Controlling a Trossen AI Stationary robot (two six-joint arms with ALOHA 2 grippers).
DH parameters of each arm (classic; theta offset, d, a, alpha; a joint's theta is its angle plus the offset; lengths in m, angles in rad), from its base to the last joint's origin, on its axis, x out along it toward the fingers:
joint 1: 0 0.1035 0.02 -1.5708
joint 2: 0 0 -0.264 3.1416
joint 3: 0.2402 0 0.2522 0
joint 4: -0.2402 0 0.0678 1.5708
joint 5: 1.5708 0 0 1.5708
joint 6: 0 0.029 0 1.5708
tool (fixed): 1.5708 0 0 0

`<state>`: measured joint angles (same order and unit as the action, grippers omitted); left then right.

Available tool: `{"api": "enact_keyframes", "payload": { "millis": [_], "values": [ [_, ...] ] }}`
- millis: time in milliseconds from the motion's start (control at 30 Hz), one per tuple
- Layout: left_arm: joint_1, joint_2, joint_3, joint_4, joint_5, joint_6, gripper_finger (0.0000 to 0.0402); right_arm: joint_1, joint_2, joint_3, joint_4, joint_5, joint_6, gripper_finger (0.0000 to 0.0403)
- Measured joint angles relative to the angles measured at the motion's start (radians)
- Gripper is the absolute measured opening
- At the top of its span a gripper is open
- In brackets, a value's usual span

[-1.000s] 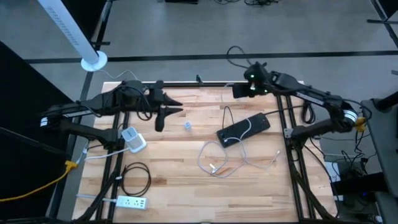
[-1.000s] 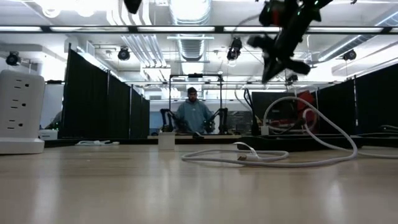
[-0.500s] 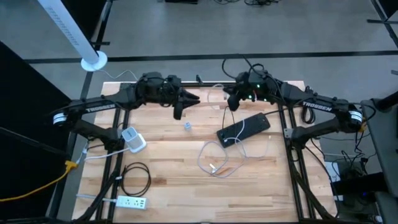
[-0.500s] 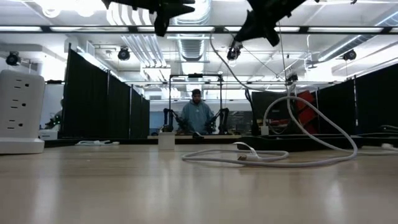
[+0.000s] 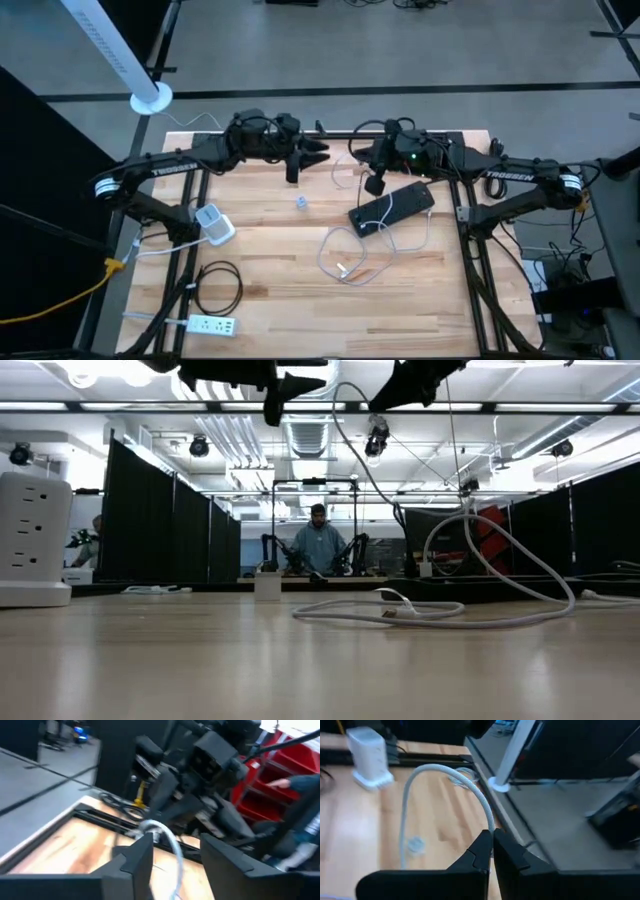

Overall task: Insert USB
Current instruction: Insert the top white charger cable into the white charger adapter

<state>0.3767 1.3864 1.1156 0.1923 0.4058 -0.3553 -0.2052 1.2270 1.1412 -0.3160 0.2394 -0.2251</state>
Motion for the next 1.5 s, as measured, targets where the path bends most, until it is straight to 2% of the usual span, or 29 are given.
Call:
{"api": "enact_keyframes", "payload": {
  "millis": [167, 333, 400, 600, 1000, 1267, 1500],
  "values": [
    [-0.014, 0.034, 0.037, -0.014, -0.005, 0.105, 0.0179, 0.003, 0.009, 0.0, -0.013, 0.053, -0.113, 0.0],
    [-0.019, 0.066, 0.126, -0.137, -0.133, 0.242, 0.0189, 0.017, 0.031, 0.0, -0.031, 0.12, -0.238, 0.0],
    [-0.023, 0.101, 0.16, -0.187, -0.134, 0.256, 0.0191, 0.02, 0.036, 0.0, -0.032, 0.167, -0.271, 0.0],
    [-0.042, 0.194, 0.236, -0.229, -0.133, 0.269, 0.0183, 0.021, 0.04, 0.0, -0.031, 0.18, -0.292, 0.0],
    [-0.043, 0.316, 0.36, -0.345, -0.137, 0.268, 0.0123, 0.06, 0.04, 0.0, -0.043, 0.18, -0.275, 0.0],
    [-0.045, 0.31, 0.364, -0.376, -0.14, 0.27, 0.0009, 0.07, 0.039, 0.0, -0.048, 0.18, -0.266, 0.0],
    [-0.047, 0.293, 0.364, -0.397, -0.161, 0.276, 0.0, 0.079, 0.035, 0.0, -0.061, 0.167, -0.203, 0.0009]
  ]
}}
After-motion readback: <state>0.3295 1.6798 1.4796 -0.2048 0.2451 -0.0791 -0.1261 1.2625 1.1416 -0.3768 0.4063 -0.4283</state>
